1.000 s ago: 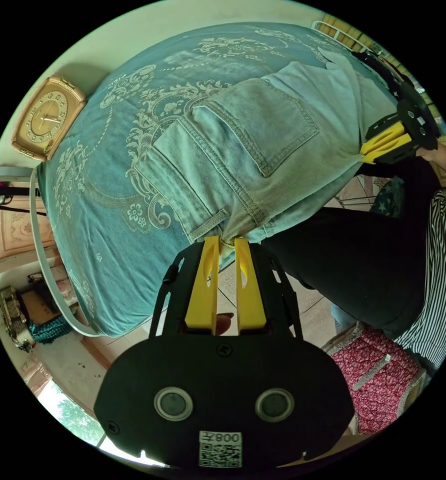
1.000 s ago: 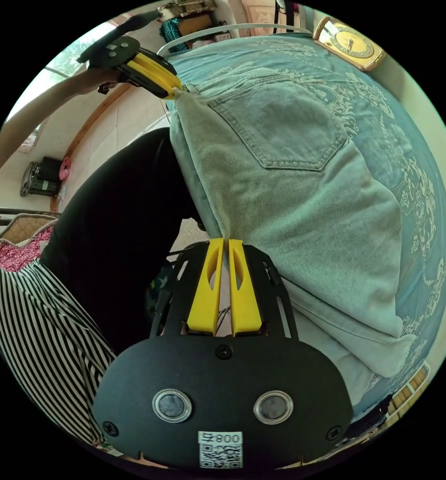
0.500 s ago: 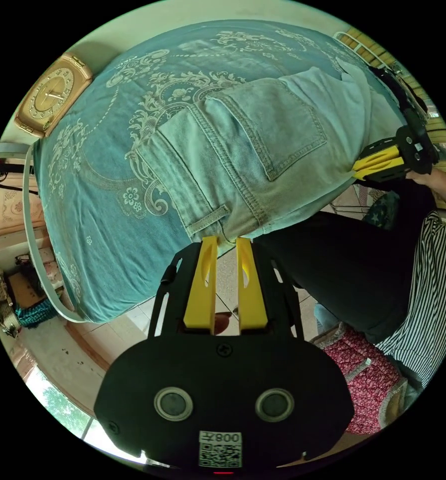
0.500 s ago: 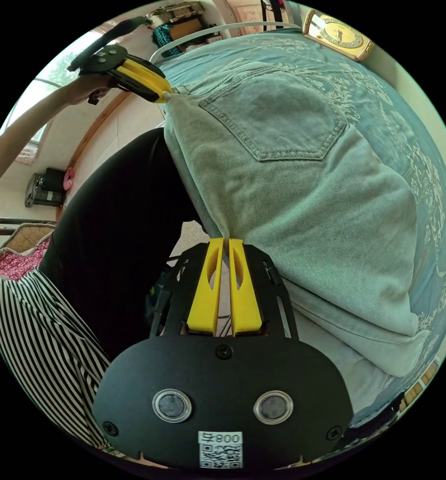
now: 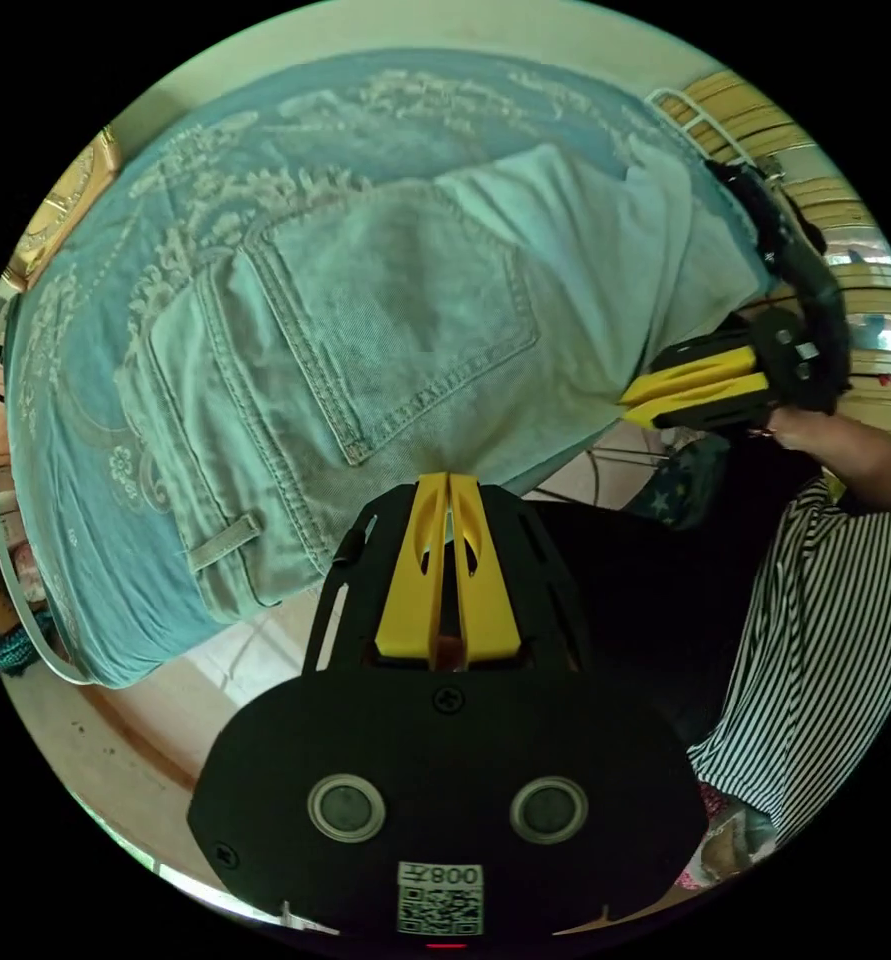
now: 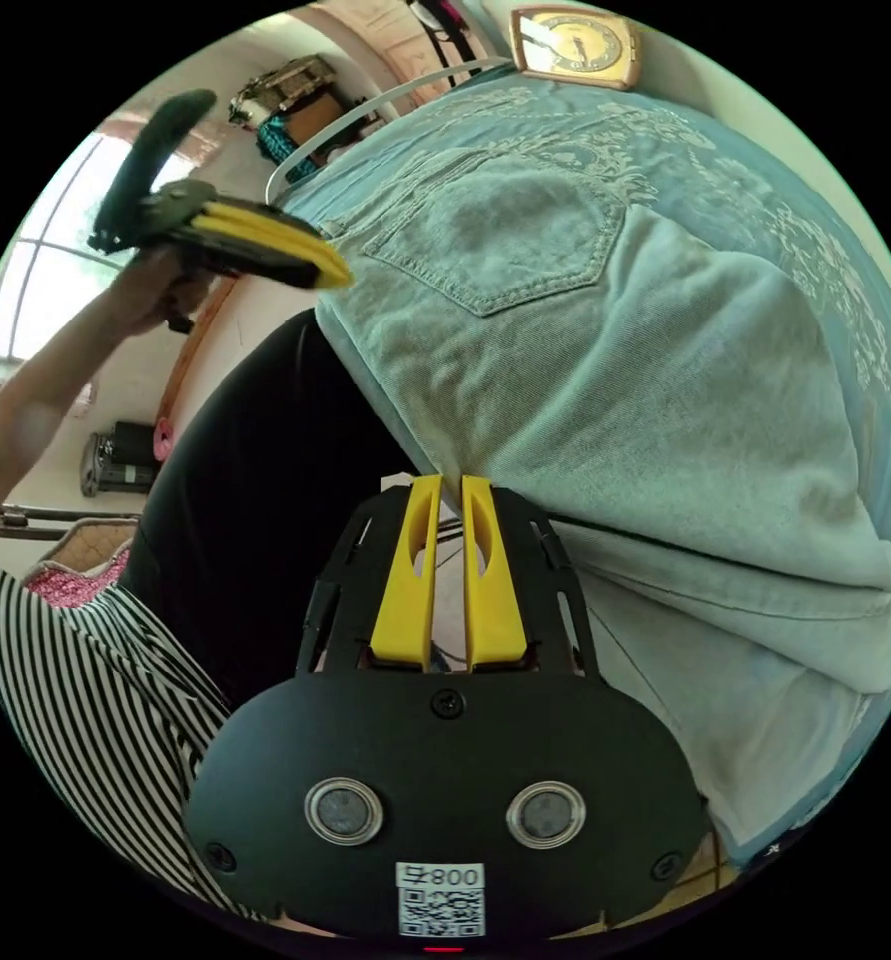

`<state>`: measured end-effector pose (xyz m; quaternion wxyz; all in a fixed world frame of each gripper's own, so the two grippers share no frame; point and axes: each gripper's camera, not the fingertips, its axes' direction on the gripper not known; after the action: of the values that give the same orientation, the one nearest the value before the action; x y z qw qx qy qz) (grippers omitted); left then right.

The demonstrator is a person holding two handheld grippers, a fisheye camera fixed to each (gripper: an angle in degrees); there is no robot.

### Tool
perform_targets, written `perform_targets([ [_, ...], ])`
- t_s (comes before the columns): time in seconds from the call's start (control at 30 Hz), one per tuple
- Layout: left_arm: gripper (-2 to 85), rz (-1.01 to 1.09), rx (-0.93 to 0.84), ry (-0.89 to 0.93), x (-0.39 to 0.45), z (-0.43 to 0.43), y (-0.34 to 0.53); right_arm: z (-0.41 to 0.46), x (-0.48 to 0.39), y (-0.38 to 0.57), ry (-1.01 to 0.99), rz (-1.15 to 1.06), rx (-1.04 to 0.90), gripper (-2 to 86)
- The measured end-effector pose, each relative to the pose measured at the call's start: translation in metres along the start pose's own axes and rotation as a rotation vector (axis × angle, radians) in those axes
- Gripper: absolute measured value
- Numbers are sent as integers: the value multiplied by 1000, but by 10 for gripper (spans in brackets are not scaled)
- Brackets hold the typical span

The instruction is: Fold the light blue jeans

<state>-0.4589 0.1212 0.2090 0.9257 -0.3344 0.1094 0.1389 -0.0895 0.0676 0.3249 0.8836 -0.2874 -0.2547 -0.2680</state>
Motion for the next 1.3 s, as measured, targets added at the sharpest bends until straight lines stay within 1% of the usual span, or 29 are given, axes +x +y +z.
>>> perform_targets([
  [0.17, 1, -9, 17, 29, 3, 4, -7, -30, 43, 39, -115, 116, 73, 9],
  [0.27, 2, 15, 115, 87, 18, -4, -12, -59, 79, 65, -93, 207, 168, 4],
  [0.33, 3, 75, 236, 208, 42, -9, -26, -78, 115, 80, -33, 310, 210, 3],
  [0.43, 7, 186, 266, 264, 89, -1, -63, -89, 163, 94, 50, 438, 181, 3],
  [0.5, 13, 253, 255, 298, 119, 9, -91, -100, 188, 105, 9, 499, 196, 3],
  [0.53, 18, 297, 242, 312, 138, 16, -110, -114, 202, 114, 23, 539, 238, 4],
  [0.67, 38, 361, 224, 292, 182, 32, -158, -164, 240, 137, 131, 609, 331, 11],
  [0.73, 49, 375, 213, 235, 202, 40, -185, -196, 272, 147, 225, 670, 365, 23],
  [0.8, 55, 376, 202, 179, 215, 47, -201, -214, 298, 152, 252, 709, 376, 41],
  [0.93, 62, 356, 198, 71, 235, 58, -225, -235, 359, 156, 280, 803, 339, 70],
  [1.07, 62, 339, 161, 86, 250, 75, -243, -245, 399, 159, 269, 875, 321, 82],
  [1.2, 56, 329, 127, 92, 268, 93, -263, -238, 441, 165, 266, 945, 216, 84],
  [1.3, 39, 326, 123, 87, 278, 99, -275, -236, 457, 173, 250, 979, 202, 82],
])
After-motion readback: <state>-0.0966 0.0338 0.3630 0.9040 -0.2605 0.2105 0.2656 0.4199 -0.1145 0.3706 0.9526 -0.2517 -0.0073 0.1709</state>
